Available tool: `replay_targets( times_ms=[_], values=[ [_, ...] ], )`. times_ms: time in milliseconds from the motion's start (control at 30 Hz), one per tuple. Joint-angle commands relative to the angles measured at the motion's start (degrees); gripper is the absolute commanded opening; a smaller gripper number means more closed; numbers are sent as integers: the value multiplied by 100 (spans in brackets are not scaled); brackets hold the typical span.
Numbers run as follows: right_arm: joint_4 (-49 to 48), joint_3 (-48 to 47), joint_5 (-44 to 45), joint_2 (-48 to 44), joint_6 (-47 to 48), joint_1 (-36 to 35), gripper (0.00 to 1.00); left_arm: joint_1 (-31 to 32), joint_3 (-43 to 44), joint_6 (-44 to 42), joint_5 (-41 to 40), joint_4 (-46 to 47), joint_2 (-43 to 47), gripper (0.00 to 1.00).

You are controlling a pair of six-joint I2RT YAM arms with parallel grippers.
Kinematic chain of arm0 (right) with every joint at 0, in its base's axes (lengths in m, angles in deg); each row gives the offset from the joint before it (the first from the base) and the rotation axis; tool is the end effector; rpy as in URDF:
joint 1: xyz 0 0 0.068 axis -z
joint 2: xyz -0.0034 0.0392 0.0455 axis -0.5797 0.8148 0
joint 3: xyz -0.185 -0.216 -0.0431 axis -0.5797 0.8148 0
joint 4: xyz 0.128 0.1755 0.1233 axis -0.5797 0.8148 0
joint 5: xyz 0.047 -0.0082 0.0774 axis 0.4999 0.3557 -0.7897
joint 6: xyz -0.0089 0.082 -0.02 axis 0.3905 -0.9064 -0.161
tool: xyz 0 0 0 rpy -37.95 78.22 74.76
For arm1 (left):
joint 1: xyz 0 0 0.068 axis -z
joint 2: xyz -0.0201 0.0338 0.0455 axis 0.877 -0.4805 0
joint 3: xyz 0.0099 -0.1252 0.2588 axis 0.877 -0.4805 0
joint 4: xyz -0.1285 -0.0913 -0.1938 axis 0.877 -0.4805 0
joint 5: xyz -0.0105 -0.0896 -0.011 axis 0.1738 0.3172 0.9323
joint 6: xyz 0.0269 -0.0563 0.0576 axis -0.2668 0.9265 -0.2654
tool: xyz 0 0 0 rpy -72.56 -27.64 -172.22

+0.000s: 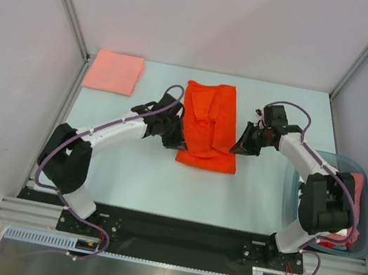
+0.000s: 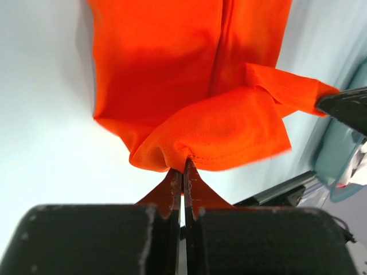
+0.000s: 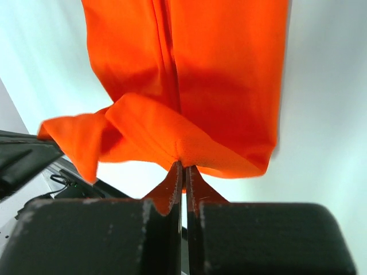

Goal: Fold and stack the t-shirts
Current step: Fold the tshirt

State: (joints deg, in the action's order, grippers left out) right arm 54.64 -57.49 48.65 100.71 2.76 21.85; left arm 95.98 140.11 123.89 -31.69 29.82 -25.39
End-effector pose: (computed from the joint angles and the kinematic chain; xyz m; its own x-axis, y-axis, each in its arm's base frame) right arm 0.3169 0.1104 0.2194 -0.9431 0.1884 -0.2741 0.0003 0.8246 0.5658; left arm 0.2815 -0.2123 0.2216 -0.9394 -0.2351 -0.2494 -0.0767 0.8534 -0.5156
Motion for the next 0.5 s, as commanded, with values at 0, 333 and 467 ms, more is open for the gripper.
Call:
replay_targets(
  times_ms=[0,333,467],
  values=[
    [440,-527,-86,195,349,66,0,-16,401,-202,270,-162,-145,0],
    [959,288,-155,-745,587,93,0,810,-1592,940,780,610,997,0],
    [1073,825,-165,-1193,517,-12,0,1004,-2076,1247,798,602,1322,0]
  ],
)
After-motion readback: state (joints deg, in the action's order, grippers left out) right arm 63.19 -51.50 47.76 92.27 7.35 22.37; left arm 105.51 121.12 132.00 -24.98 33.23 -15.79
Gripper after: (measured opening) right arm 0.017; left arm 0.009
